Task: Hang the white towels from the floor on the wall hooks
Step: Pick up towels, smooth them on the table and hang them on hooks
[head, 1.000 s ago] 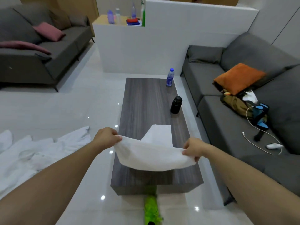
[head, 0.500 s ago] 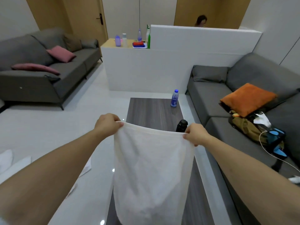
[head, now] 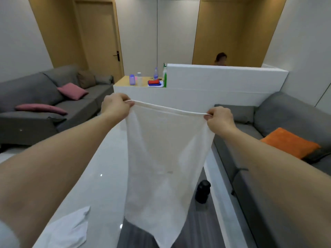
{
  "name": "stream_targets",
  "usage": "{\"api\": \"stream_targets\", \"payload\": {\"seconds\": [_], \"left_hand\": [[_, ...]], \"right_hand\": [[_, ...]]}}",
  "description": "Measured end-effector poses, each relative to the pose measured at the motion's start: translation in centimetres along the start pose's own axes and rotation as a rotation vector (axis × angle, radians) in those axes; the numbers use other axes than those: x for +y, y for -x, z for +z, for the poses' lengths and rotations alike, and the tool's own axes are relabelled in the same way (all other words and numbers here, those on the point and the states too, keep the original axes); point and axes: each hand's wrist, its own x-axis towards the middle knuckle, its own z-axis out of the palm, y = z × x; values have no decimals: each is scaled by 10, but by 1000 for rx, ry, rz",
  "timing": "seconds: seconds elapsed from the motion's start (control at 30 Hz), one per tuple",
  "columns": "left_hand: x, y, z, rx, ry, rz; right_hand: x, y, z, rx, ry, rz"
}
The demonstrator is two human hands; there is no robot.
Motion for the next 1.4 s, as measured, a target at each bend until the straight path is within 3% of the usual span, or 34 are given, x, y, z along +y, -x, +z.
{"api": "stream_targets", "payload": {"seconds": [0.17, 0.4, 0.7, 1.03, 1.2, 1.4], "left_hand": [[27, -7, -42, 99, 20, 70], [-6, 69, -52, 38, 52, 32], [-115, 263, -22, -237, 52, -159], [-210, 449, 25, -671, -160, -197], [-225, 480, 48, -770, -211, -218], [-234, 455, 81, -775, -248, -273]], "right_hand": [[-8, -4, -35, 107, -82, -44], [3, 64, -6, 27, -80, -41], [39, 258, 73, -254, -51, 93], [98, 452, 152, -644, 126, 253], [124, 476, 172, -734, 135, 316], [135, 430, 200, -733, 110, 319]]}}
